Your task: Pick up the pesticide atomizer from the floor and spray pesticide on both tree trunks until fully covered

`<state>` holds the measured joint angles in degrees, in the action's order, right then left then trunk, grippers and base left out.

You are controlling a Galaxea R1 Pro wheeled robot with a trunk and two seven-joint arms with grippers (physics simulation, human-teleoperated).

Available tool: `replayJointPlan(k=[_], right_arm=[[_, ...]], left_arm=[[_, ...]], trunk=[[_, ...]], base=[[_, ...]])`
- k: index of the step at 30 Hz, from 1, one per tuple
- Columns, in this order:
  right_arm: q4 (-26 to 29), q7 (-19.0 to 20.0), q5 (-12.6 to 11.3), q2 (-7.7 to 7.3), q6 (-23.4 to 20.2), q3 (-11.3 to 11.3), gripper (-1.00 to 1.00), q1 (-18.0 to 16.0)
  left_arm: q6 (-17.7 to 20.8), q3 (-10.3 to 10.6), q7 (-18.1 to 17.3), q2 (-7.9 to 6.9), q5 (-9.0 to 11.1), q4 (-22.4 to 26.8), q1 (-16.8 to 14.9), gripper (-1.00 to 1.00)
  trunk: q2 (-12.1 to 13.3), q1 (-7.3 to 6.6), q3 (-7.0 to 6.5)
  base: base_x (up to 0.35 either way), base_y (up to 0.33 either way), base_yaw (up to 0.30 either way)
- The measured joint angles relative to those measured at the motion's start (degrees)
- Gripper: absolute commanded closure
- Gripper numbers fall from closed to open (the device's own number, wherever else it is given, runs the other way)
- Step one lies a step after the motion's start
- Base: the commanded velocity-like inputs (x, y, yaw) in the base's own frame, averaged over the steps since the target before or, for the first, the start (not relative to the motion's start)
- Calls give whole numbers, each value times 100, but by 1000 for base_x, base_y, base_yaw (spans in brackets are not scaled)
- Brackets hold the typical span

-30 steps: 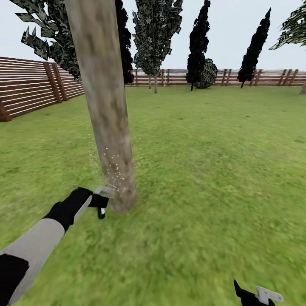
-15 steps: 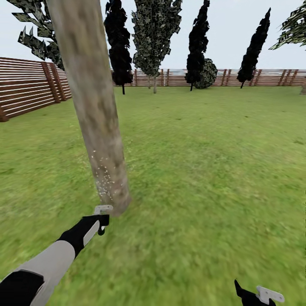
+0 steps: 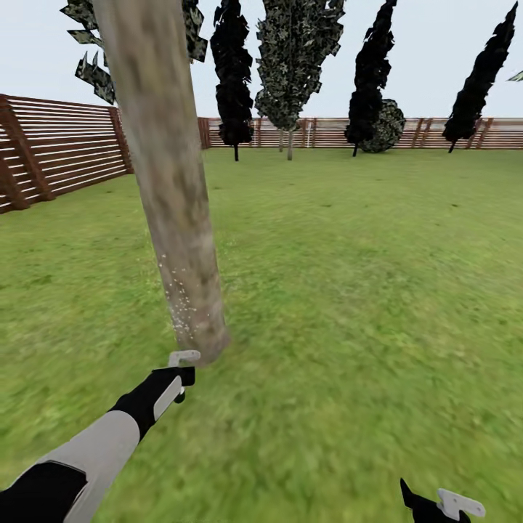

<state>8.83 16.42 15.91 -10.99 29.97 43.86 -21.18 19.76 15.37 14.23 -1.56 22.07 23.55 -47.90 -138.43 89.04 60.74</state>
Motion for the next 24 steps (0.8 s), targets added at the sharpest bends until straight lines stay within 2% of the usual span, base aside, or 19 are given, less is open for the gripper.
replayJointPlan(k=[11,24], right_arm=[[-4,-3,0,0,0,0,-100,0],[-13,-1,0,5,0,0,-100,0]], left_arm=[[1,0,-2,24,-8,0,0,100],[-30,-8,8,42,-8,0,0,100]], trunk=[[0,0,0],[0,0,0]], base=[[143,-271,22],[91,-271,269]])
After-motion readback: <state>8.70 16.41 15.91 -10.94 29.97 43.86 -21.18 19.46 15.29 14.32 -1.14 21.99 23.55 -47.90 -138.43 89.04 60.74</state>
